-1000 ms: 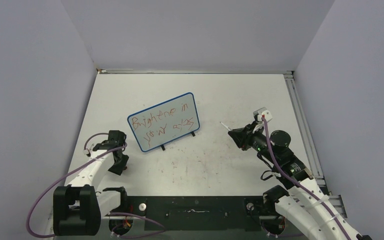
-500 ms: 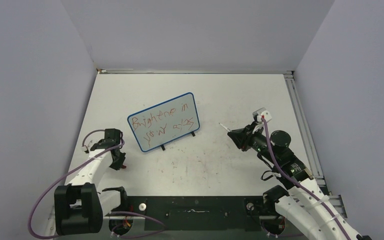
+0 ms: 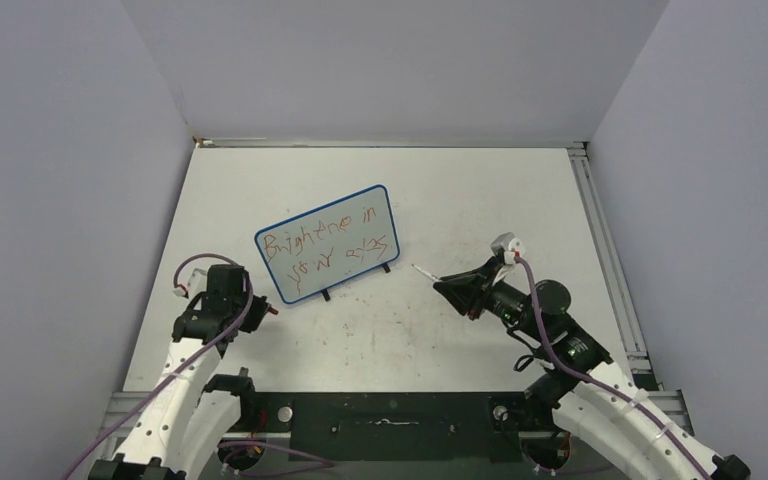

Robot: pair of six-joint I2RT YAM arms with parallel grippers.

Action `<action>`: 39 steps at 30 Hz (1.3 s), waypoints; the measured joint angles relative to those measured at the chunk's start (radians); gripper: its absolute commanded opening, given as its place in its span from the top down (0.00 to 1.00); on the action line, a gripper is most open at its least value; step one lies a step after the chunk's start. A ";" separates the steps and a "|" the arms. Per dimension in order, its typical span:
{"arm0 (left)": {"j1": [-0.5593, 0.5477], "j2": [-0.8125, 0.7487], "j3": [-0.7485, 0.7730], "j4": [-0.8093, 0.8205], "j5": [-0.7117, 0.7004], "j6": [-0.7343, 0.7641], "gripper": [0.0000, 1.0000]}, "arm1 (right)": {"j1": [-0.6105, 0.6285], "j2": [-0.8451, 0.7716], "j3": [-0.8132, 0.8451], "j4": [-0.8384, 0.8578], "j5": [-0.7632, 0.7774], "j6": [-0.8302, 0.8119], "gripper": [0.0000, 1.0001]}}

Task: Write a sentence on the whiteboard
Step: Pick up the pen cap from the corner of the board, then insert the whiteboard marker without the cap into the pen cap.

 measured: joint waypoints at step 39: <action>-0.518 -0.053 -0.365 0.465 0.092 -0.600 1.00 | 0.875 0.883 0.169 0.332 0.822 0.051 0.95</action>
